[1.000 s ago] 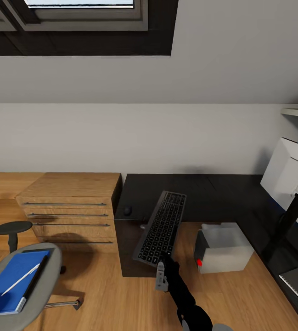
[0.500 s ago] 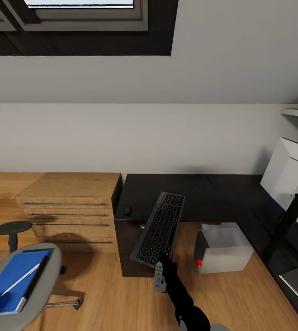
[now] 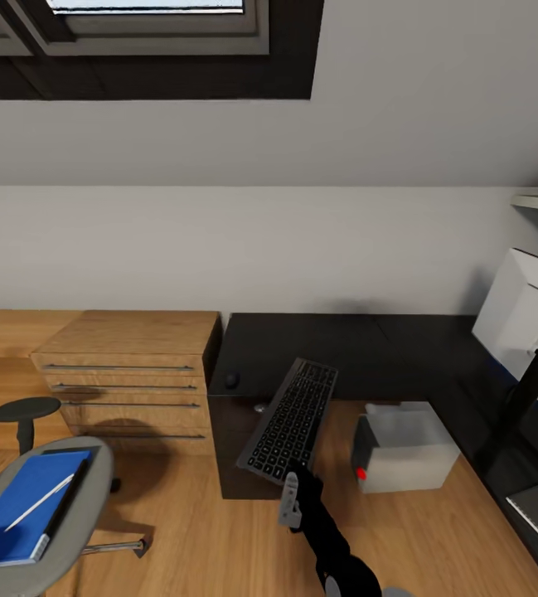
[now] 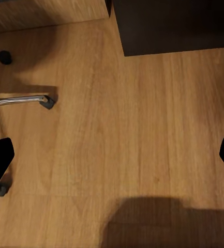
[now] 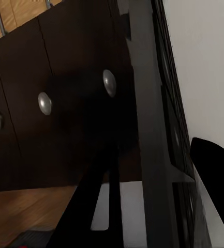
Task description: In the bedroom, organize the workspace by keeping the computer under the desk, ensuring the monitor is on the desk, placing the keyboard on the desk next to the monitor, placing the mouse on the desk next to the keyboard, moving the folder from the swivel chair onto the desk next to the mouse, stacking the notebook on top of the folder with the pen on top of the notebook, and positioning the swivel chair next to the desk.
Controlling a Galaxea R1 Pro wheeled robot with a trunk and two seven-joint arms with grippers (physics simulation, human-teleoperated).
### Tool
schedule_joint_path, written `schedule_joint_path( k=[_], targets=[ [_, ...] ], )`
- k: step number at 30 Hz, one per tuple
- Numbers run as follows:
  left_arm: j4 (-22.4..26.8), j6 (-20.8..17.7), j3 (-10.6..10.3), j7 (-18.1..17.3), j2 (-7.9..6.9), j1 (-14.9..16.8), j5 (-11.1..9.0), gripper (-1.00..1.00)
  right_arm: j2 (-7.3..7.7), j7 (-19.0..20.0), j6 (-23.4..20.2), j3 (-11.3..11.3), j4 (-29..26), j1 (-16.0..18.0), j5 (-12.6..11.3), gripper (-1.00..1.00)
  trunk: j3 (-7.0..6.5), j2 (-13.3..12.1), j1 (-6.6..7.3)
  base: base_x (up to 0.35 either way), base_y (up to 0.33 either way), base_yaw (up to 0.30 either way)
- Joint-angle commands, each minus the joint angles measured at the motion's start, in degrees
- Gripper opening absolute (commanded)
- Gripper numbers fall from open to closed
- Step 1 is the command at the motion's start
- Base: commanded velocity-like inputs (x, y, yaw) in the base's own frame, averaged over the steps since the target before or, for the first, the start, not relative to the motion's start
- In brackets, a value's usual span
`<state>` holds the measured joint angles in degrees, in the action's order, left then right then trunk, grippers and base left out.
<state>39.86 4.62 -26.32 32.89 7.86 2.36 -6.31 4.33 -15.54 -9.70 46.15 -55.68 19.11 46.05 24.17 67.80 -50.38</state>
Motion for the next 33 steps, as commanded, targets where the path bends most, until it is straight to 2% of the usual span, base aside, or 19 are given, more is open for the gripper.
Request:
schedule_joint_path(
  k=[1, 11, 27, 33],
  targets=[
    [-0.05, 0.39, -0.31, 0.34, -0.04, 0.05, -0.60, 1.00, 0.06, -0.26, -0.59, 0.25, -0.05, -0.11, 0.49, -1.00, 0.11, 0.04, 0.00, 0.000, 0.000, 0.133],
    [-0.05, 0.44, -0.36, 0.35, -0.04, 0.06, -0.53, 1.00, 0.18, -0.22, -0.59, 0.17, 0.10, -0.47, 0.37, -1.00, 0.69, 0.04, 0.00, 0.000, 0.000, 0.161],
    [-0.05, 0.48, -0.37, 0.36, -0.04, 0.08, -0.49, 1.00, 0.07, -0.19, -0.41, 0.25, 0.40, -0.47, 0.96, -1.00, 0.74, 0.04, 0.00, 0.122, 0.001, 0.008],
    [-0.05, 0.48, -0.36, 0.36, -0.04, 0.06, -0.46, 1.00, -0.02, -0.19, -0.41, 0.25, 0.40, -0.47, 1.08, -1.00, 0.74, 0.04, 0.00, 0.161, 0.122, 0.000]
  ],
)
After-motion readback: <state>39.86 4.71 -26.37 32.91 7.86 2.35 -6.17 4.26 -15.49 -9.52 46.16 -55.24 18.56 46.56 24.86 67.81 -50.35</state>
